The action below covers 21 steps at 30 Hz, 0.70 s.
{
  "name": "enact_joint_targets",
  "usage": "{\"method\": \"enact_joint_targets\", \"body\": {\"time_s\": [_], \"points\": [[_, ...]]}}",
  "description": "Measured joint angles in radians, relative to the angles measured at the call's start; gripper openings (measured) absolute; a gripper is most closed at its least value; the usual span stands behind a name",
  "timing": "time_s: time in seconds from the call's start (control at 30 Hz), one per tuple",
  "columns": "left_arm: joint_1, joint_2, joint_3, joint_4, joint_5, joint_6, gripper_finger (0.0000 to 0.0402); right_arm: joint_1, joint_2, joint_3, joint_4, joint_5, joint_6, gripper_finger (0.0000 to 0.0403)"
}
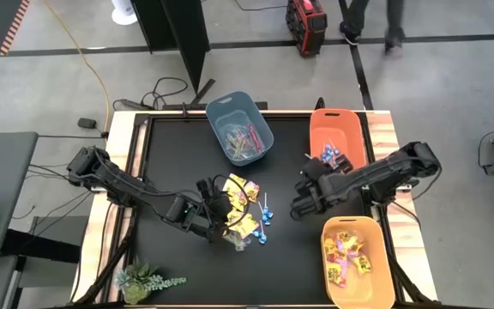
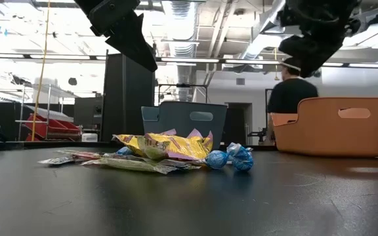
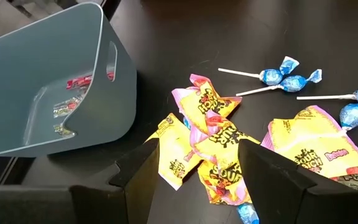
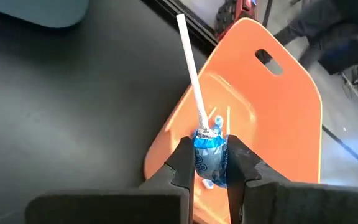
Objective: Sort candy
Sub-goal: Put the blue candy into the orange bin
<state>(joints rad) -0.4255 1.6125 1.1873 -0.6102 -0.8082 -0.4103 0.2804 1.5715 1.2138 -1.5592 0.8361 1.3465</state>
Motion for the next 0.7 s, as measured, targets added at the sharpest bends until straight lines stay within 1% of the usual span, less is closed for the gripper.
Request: {"method": "enact_joint_targets", "body": {"time_s": [0.13,0.23,0.33,0.43,0.53,0.7], "points": [[0.0,0.0,0.0,-0.001,0.0,-0.003,0.0212,-0.087,-0.025,-0.026,-0.009,-0.04,-0.033,0.0054],[0.0,0.0,0.0,0.0,0.007,-0.005,0.0212,-0.171,-0.056,-0.081,0.015,-0.08,-0.086,0.0054],[0.0,0.0,0.0,0.001,0.021,-0.006,0.0212,-0.241,-0.079,-0.128,0.016,-0.091,-0.129,0.0056],[0.0,0.0,0.0,0.002,0.021,-0.005,0.0212,-0.273,-0.092,-0.159,0.043,-0.098,-0.18,0.007],[0.0,0.0,0.0,0.003,0.021,-0.005,0.0212,-0.276,-0.097,-0.161,0.09,-0.098,-0.251,0.0108],[0.0,0.0,0.0,0.008,0.02,-0.002,0.0212,-0.274,-0.096,-0.161,0.159,-0.096,-0.325,0.0204]]}}
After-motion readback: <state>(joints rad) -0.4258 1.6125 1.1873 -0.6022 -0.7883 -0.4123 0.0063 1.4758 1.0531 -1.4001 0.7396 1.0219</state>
